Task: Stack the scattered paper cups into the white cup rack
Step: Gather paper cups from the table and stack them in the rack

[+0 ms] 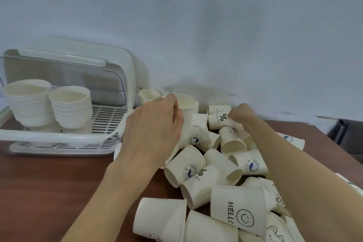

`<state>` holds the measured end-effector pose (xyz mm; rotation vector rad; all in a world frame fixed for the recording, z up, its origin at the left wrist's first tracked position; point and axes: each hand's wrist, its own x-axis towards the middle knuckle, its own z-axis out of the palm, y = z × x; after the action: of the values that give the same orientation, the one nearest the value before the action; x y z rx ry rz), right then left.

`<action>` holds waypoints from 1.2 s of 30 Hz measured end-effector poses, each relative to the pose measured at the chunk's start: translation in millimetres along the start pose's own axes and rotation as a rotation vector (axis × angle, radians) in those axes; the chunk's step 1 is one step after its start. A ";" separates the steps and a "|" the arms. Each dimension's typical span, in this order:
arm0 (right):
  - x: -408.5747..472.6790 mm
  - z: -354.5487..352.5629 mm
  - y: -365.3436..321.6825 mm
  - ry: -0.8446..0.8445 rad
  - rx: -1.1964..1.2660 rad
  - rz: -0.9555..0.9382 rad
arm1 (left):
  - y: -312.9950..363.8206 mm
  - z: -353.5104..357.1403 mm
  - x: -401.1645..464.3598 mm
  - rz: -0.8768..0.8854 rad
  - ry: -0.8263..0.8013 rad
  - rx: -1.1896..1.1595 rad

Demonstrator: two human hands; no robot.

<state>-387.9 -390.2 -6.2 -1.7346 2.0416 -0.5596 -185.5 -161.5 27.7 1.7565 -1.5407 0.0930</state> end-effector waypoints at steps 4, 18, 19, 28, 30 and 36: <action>-7.9 -9.0 -6.6 0.072 0.068 -0.041 | -0.8 -0.9 -0.1 -0.009 -0.009 -0.006; -78.6 -25.8 -40.1 0.311 -0.102 -0.338 | -25.2 -24.0 -4.5 -0.043 0.084 -0.158; -84.8 -26.3 -42.7 0.319 -0.096 -0.365 | -28.1 -25.7 -6.2 -0.046 0.083 -0.165; -155.4 -27.7 -71.2 0.386 -0.140 -0.531 | -47.2 -66.8 -25.0 -0.082 0.038 -0.126; -175.2 -29.1 -77.1 0.403 -0.163 -0.548 | -50.9 -81.5 -31.1 -0.075 0.033 -0.097; -241.6 -29.4 -94.1 0.366 -0.214 -0.614 | -59.7 -122.7 -60.5 -0.067 0.028 -0.059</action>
<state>-290.3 -164.3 80.3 -2.5716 1.8116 -0.9246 -97.6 -43.1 51.2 1.7509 -1.4488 0.0381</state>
